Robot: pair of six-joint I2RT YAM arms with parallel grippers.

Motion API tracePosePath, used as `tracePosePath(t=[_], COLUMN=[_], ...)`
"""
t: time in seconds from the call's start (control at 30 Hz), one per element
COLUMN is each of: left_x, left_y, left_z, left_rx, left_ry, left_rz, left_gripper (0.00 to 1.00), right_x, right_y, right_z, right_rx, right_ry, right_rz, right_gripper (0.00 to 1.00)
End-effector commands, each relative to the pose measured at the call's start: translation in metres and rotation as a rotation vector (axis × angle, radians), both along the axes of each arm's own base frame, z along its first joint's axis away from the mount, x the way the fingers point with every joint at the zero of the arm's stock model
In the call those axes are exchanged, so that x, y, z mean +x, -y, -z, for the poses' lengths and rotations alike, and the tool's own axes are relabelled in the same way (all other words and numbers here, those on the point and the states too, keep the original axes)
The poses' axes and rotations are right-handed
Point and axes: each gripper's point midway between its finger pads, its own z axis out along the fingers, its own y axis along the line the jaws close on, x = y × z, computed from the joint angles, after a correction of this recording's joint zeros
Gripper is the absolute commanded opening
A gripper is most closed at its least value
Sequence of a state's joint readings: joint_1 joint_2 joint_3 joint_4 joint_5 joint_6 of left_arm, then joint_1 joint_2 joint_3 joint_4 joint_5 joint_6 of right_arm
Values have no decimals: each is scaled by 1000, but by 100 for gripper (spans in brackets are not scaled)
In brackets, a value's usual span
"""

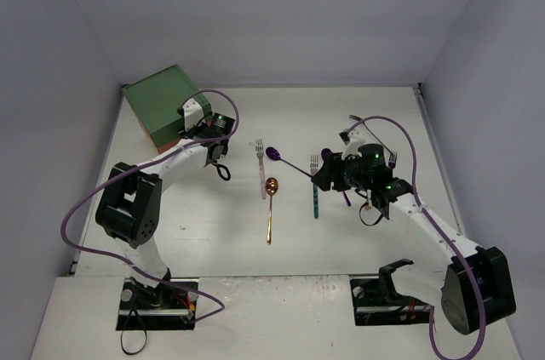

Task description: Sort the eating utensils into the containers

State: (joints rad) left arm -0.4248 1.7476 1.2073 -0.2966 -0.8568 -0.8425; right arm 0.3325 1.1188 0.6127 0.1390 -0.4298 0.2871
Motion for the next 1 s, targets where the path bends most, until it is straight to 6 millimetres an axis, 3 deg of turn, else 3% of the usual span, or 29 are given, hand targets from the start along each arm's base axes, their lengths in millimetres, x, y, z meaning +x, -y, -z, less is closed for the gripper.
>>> tracePosePath(t=[0.0,0.47,0.97], left_x=[3,-29,-61], left_y=[-2,48,95], left_z=[-42,-17,-15], left_rx=[-57,-143,-193], left_ry=[154,148,155], left_rz=[-52,-18,38], left_gripper=[12,9,10], right_x=[9,9,9], right_y=[-6,-5,-4], right_z=[-13,-16,-23], right_rx=[38,43,52], right_ry=[57,64,80], right_rz=[-14,-12,2], right_gripper=[54,54,54])
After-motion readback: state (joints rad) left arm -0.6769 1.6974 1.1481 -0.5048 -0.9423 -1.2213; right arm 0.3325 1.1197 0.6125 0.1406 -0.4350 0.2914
